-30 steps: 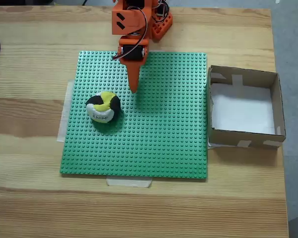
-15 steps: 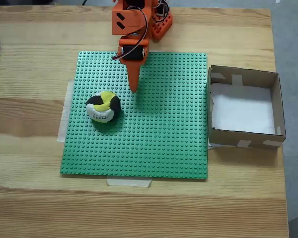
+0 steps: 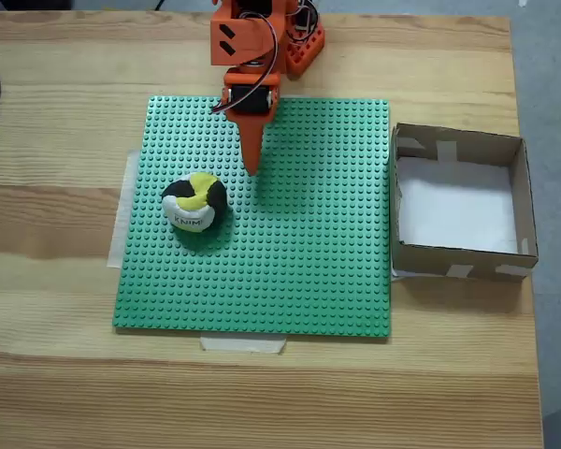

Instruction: Pick the ball and put it in the box.

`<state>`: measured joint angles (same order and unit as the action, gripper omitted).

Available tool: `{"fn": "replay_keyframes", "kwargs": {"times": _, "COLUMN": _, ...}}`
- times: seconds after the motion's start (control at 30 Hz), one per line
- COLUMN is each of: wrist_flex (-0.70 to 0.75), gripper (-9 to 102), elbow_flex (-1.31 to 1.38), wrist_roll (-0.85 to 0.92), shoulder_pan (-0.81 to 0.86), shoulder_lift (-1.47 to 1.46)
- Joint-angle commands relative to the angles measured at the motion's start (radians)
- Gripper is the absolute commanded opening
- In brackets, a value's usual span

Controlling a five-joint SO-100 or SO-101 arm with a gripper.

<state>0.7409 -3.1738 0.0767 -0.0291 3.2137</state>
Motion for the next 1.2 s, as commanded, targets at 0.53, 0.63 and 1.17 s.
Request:
{"fn": "replay_keyframes", "kwargs": {"times": 0.53, "wrist_flex": -0.002, "gripper": -1, "elbow_flex": -0.015, "wrist_roll": 0.009, "shoulder_pan": 0.003, "shoulder_lift": 0.009}}
{"fn": "replay_keyframes", "kwargs": {"times": 0.63, "wrist_flex": -0.002, "gripper": -1, "elbow_flex": -0.015, "wrist_roll": 0.009, "shoulder_pan": 0.003, "shoulder_lift": 0.009}}
{"fn": "replay_keyframes", "kwargs": {"times": 1.17, "wrist_flex": -0.002, "gripper": -1, "elbow_flex": -0.015, "wrist_roll": 0.021, "shoulder_pan": -0.008, "shoulder_lift": 0.009}}
